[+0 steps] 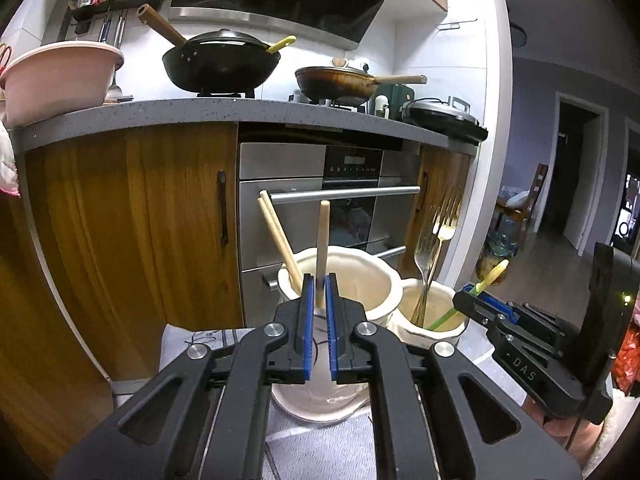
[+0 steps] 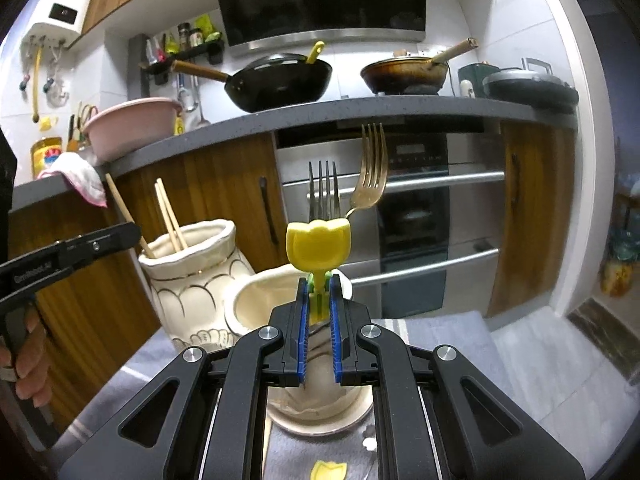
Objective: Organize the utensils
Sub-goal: 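Drop chopstick into larger cup with left tool while right tool drops spoon into smaller cup, then move both open tools back over the remaining utensils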
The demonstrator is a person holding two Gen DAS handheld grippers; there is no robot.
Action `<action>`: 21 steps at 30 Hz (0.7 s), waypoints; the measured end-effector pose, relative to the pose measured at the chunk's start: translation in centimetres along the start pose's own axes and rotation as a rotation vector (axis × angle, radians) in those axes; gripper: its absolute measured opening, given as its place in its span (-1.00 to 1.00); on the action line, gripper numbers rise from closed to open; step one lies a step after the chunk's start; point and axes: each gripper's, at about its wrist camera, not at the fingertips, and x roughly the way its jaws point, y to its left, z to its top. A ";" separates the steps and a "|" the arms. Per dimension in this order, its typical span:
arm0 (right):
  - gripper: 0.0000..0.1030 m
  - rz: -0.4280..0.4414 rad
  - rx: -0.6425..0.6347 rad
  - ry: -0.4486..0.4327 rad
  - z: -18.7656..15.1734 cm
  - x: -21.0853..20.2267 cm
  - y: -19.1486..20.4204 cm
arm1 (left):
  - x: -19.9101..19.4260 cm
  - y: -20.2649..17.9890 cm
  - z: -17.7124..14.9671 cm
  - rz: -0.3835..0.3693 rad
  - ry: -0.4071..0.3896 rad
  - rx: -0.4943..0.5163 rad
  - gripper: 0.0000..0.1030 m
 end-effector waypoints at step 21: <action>0.83 -0.048 0.026 -0.039 2.2 -6.4 -1.9 | -4.9 0.0 -0.6 0.049 -0.052 0.005 0.89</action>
